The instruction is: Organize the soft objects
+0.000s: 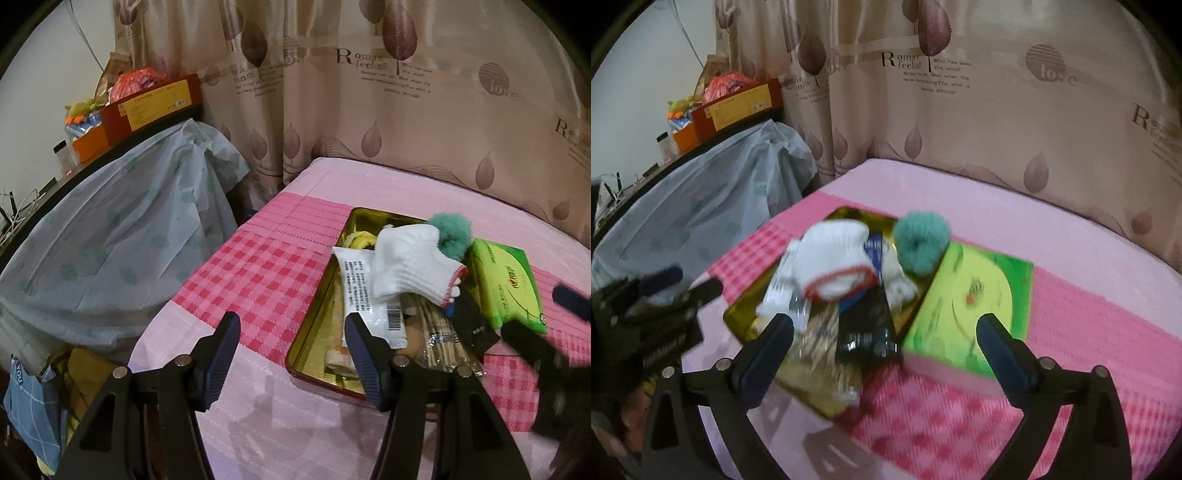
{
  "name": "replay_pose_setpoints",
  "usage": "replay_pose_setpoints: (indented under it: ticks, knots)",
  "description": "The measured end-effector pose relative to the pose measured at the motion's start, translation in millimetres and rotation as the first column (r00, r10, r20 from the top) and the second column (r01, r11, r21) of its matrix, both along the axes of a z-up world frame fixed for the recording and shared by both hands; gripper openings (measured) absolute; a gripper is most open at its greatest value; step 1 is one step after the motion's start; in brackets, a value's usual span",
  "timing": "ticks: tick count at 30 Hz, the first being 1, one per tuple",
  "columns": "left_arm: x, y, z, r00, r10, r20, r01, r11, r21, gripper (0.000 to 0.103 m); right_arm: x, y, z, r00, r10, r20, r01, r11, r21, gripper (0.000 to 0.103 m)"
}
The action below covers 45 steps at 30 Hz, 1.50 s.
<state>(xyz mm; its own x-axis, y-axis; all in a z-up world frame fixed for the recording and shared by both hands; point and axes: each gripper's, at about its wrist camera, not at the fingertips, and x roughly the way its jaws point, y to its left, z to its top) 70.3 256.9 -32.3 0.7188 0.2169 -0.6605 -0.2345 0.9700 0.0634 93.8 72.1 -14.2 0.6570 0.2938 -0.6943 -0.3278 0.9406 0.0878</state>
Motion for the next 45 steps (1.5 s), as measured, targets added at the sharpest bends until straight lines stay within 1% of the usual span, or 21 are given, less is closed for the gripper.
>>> replay_pose_setpoints:
  ticks: [6, 9, 13, 27, 45]
  knots:
    - [-3.0, -9.5, 3.0, 0.999, -0.028, 0.020, 0.028, 1.000, 0.012, 0.060, -28.6, -7.1, -6.1, 0.999, -0.041, -0.006, 0.041, 0.999, -0.014, 0.102]
    - [-2.7, -13.0, 2.3, 0.999, -0.041, 0.017, 0.041, 0.999, 0.015, 0.060, -36.0, -8.6, -8.2, 0.999, -0.050, -0.005, 0.050, 0.998, -0.027, 0.102]
    - [-3.7, -15.3, 1.8, 0.999, -0.048, 0.019, 0.047, 0.999, 0.022, 0.060, -41.7, -11.0, -11.0, 0.998, -0.058, -0.009, 0.058, 0.998, -0.017, 0.102]
    - [-2.5, -17.1, -1.5, 0.999, -0.052, 0.012, 0.052, 0.998, 0.023, 0.060, -40.2, -4.5, -19.7, 0.998, -0.038, -0.042, 0.037, 0.999, -0.027, 0.102]
    - [-2.2, -16.3, -1.6, 0.998, -0.054, 0.011, 0.054, 0.998, 0.022, 0.060, -41.1, -2.4, -20.1, 0.998, -0.037, -0.043, 0.036, 0.999, -0.030, 0.102]
